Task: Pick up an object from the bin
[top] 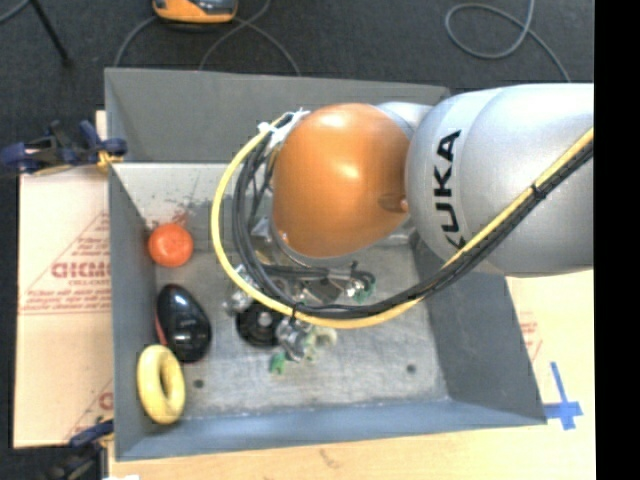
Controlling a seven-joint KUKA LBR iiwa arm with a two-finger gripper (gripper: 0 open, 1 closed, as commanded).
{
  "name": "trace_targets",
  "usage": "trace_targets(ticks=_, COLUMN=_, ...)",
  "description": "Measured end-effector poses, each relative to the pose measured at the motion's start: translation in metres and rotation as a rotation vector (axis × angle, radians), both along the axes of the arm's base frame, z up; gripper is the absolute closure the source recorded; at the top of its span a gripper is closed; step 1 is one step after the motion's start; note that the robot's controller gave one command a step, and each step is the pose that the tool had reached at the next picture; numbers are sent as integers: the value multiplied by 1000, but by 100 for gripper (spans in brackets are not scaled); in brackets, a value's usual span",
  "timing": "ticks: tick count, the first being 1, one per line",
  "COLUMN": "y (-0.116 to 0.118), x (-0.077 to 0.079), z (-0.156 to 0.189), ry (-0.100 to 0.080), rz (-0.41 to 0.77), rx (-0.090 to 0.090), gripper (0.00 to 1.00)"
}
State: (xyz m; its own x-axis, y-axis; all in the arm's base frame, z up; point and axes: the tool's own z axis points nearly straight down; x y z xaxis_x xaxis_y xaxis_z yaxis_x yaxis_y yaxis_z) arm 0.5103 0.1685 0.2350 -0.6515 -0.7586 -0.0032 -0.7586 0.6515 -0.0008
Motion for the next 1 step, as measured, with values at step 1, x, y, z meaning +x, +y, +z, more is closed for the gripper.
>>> trace_targets(ticks=1, y=-1, x=1, z=0, ry=0, rz=7, rx=1, gripper=100)
